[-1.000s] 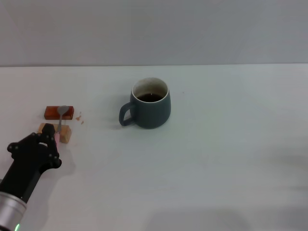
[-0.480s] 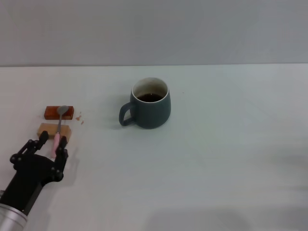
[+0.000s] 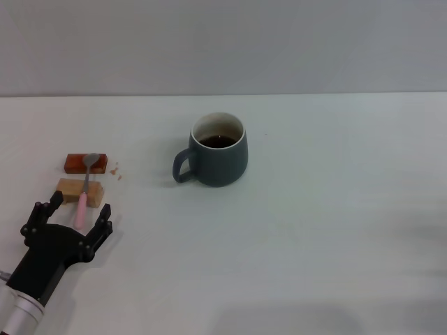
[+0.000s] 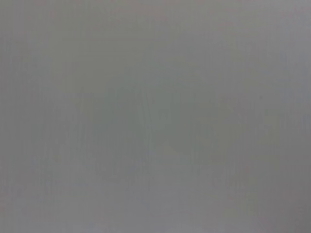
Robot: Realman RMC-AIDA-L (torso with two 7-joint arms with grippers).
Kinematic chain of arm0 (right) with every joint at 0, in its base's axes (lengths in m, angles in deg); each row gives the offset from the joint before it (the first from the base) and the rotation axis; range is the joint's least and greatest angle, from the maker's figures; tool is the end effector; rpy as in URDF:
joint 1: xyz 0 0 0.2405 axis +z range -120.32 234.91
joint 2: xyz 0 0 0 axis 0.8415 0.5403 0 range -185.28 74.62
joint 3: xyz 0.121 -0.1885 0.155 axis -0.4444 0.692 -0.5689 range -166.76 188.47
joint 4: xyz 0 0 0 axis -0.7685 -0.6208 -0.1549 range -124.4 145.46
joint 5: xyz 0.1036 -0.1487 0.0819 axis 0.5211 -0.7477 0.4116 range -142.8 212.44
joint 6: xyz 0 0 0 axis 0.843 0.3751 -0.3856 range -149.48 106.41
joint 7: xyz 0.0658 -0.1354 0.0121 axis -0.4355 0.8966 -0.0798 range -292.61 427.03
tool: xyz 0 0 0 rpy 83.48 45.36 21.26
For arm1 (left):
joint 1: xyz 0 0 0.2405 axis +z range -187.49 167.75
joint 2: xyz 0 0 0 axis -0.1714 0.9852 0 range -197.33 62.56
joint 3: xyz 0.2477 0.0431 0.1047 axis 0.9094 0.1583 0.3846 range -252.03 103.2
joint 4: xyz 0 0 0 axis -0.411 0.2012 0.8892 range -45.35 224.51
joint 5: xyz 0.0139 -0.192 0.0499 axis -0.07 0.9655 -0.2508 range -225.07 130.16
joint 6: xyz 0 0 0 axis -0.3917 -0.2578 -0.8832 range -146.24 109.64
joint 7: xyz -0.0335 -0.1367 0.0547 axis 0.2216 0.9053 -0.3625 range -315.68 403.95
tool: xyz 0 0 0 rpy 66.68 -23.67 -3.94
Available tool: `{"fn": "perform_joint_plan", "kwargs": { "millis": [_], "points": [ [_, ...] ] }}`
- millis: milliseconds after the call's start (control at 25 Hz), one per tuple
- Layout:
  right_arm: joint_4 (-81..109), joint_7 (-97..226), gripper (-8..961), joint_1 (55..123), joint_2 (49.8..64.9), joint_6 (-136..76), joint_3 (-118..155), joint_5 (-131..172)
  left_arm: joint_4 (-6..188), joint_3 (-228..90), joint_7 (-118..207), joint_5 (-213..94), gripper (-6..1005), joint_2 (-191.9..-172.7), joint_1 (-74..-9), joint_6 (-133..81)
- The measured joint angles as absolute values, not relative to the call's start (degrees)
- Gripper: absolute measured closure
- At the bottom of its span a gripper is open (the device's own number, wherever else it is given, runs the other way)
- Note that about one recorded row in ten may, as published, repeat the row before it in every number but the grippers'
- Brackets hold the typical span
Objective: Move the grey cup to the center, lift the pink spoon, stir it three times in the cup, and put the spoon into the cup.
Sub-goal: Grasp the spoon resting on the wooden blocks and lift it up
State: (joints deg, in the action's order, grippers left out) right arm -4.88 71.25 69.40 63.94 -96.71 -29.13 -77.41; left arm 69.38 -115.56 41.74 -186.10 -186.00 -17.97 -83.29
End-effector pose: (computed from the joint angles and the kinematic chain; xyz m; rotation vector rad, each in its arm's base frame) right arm 0.3766 0.2631 0.0006 -1.3382 0.5493 0.5615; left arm -0.3546 0.2436 -0.0625 -1.7804 -0.5278 -0.5338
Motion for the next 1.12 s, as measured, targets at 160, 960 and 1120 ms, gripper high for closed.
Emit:
{"fn": "perform_joint_plan", "kwargs": {
  "millis": [160,960,1120],
  "points": [
    [-4.87,71.25,953,69.42,63.94,-96.72,-29.13,-77.41,69.59,-115.70,41.72,-186.07,186,-186.05,-18.38,-81.85],
    [-4.85,71.25,954,69.42,63.94,-96.77,-29.13,-77.41,69.64,-117.37,42.33,-185.91,149,-186.06,-19.85,-76.47],
    [-4.84,71.25,954,69.42,63.94,-96.78,-29.13,-77.41,69.61,-117.87,42.37,-185.86,150,-186.12,-19.89,-76.39]
  ]
}}
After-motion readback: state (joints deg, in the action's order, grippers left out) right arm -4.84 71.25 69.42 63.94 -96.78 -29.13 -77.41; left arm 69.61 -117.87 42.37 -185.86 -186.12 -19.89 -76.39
